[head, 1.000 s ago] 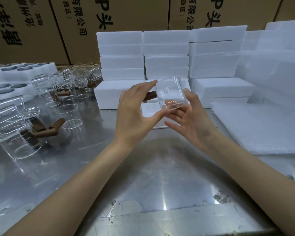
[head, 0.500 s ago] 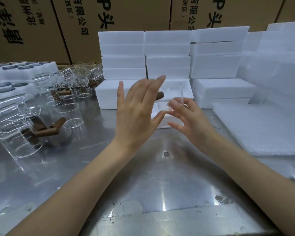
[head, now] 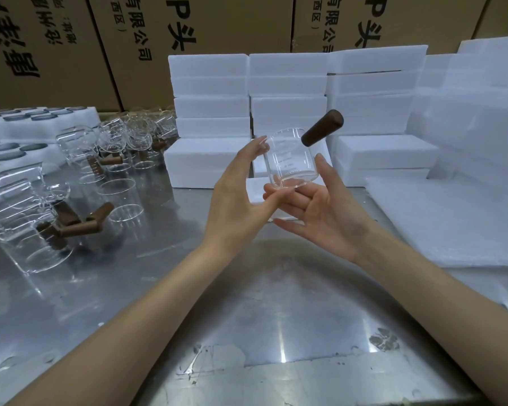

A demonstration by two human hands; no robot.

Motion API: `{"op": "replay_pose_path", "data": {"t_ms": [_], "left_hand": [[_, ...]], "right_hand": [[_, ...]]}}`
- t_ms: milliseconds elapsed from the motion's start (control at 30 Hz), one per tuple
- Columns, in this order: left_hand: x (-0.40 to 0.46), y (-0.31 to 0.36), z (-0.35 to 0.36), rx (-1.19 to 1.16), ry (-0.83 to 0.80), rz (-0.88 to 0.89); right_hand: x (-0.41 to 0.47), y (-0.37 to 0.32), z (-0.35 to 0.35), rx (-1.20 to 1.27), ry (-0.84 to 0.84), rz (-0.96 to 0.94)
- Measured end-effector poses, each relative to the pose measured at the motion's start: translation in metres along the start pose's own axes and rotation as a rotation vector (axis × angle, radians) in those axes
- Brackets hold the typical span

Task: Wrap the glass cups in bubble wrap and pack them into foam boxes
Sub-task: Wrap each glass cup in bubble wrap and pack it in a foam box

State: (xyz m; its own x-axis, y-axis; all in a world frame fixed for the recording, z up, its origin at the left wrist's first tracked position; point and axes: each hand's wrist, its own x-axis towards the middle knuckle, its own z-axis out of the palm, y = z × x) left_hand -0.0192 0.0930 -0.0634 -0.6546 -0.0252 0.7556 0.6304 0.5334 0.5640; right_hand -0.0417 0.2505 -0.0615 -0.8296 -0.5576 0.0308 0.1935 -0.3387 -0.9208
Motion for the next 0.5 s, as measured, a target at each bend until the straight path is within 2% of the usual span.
{"op": "replay_pose_path", "data": {"t_ms": [167,400,500], "left_hand": [[0.002,-0.005,-0.002,0.028,0.056,0.035],[0.003,-0.010,-0.006,0.193,0.029,0.123],[0.003,-0.010,-0.007,0.212,0.025,0.144]], "right_hand": [[0.000,-0.001,-0.001,-0.037,0.057,-0.008],[-0.003,-0.013,-0.004,-0.231,0.450,-0.258],[-0.003,-0.016,-0.005,-0.331,0.536,-0.355]]}}
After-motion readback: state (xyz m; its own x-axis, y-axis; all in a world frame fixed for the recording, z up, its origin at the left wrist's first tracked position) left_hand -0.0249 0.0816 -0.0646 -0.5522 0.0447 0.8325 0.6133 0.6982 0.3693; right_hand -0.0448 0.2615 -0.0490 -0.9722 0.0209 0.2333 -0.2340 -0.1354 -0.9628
